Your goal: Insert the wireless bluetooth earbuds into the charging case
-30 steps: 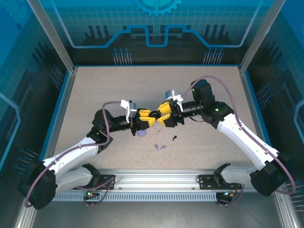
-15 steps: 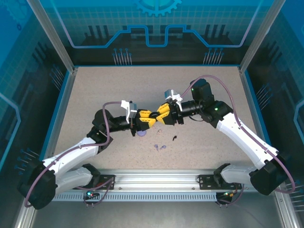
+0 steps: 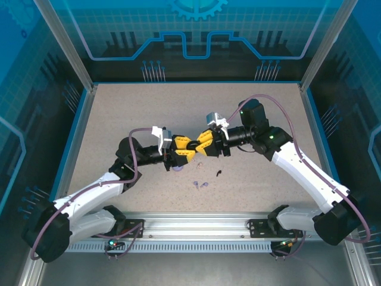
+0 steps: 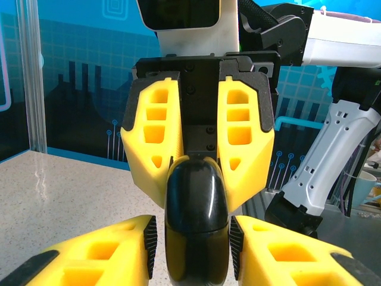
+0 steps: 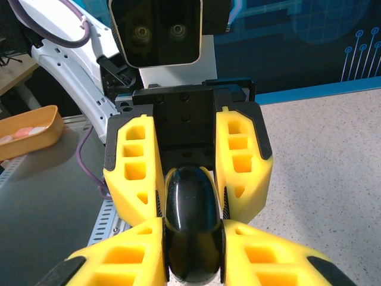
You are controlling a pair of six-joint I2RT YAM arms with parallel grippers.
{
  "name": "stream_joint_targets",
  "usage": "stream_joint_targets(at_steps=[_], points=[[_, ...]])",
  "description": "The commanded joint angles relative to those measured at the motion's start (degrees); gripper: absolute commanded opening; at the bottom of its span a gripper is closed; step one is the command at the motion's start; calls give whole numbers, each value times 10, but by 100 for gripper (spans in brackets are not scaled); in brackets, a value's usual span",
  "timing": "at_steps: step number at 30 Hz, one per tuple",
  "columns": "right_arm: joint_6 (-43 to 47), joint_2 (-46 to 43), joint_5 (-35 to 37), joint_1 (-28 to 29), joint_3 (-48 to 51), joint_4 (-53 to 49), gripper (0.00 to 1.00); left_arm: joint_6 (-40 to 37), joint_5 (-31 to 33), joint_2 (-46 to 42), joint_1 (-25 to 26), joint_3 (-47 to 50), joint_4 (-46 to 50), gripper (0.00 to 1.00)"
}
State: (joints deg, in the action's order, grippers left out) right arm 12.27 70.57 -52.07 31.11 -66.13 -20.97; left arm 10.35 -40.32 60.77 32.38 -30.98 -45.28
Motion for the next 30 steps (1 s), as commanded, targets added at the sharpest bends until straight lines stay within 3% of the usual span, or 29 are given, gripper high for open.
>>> stream_joint_targets(at_steps=[1, 7, 13, 24, 30], points=[[-2, -13, -5, 4, -9, -5, 25, -11, 4, 4, 3, -6, 1, 40], [-2, -15, -2, 4, -8, -4, 25, -12, 5, 12, 4, -13, 16, 41], [-1, -7, 3, 4, -10, -10, 25, -9, 3, 12, 5, -16, 16, 33], [12, 12, 6, 10, -17, -33, 25, -11, 6, 9, 9, -18, 13, 33], [10, 9, 5, 11, -15, -28, 25, -14, 6, 8, 10, -18, 19, 29]])
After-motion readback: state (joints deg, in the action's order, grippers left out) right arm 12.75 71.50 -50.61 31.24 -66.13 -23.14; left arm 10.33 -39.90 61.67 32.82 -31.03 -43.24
